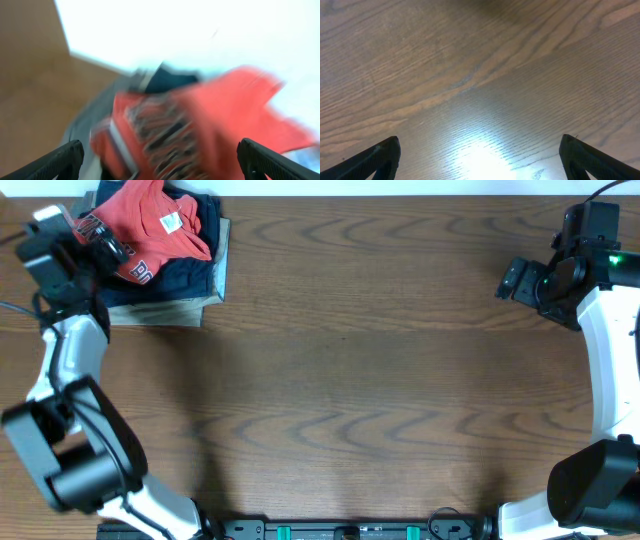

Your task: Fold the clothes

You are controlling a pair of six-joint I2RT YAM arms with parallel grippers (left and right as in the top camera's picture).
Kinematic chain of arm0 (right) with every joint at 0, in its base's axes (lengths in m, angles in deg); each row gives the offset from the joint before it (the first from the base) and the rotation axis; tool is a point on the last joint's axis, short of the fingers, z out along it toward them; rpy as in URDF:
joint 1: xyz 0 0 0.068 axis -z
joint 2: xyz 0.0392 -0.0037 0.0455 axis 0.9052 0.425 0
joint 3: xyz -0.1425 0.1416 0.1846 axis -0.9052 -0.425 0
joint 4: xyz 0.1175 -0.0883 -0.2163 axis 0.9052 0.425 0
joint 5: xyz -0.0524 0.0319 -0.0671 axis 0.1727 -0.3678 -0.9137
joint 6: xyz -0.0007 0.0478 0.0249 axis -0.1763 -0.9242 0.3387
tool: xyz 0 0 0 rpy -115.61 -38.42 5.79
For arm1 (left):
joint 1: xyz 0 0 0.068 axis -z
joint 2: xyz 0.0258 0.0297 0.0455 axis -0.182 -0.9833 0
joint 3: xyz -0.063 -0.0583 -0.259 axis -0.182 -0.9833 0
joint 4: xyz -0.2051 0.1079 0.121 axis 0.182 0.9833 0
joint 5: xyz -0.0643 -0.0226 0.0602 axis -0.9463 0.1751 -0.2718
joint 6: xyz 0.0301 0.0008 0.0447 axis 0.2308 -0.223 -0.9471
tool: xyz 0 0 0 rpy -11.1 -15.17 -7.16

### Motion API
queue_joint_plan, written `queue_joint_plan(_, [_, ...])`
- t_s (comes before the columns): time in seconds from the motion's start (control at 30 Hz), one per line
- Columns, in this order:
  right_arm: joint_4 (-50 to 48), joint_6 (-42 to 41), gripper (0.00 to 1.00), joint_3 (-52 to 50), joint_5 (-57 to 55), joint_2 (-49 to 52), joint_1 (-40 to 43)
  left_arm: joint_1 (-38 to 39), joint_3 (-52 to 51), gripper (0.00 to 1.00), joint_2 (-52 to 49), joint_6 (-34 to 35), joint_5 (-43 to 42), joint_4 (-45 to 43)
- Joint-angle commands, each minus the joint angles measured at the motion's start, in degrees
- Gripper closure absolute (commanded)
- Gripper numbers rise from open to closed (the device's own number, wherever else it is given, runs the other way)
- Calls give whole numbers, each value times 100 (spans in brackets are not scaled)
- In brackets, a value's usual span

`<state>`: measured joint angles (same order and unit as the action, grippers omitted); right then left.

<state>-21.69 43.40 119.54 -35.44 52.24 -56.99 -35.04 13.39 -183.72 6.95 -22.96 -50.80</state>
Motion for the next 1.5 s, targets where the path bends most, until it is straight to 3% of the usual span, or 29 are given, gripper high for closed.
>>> queue_joint_plan(0.0, [0,-61,1,59,0,-24,0,109,186,2,363,157,-599,-291])
queue_joint_plan(0.27, [0,-61,1,59,0,-24,0,651,186,2,-249,153,-459,-1657])
queue_joint_plan(0.43, [0,-61,1,59,0,-24,0,953,343,2,-1161,-57,402,-2363])
queue_joint_plan(0.6, [0,-61,1,59,0,-24,0,992,968,2,-2306,-831,643,-2046])
queue_joint_plan(0.73, [0,-61,1,59,0,-24,0,918,1049,2,-2455,-859,640,-1738])
queue_joint_plan(1.27, [0,-61,1,59,0,-24,0,892,1049,2,-931,-857,640,-1685])
queue_joint_plan(1.47, [0,-61,1,59,0,-24,0,883,1047,2,-1027,-857,638,-621])
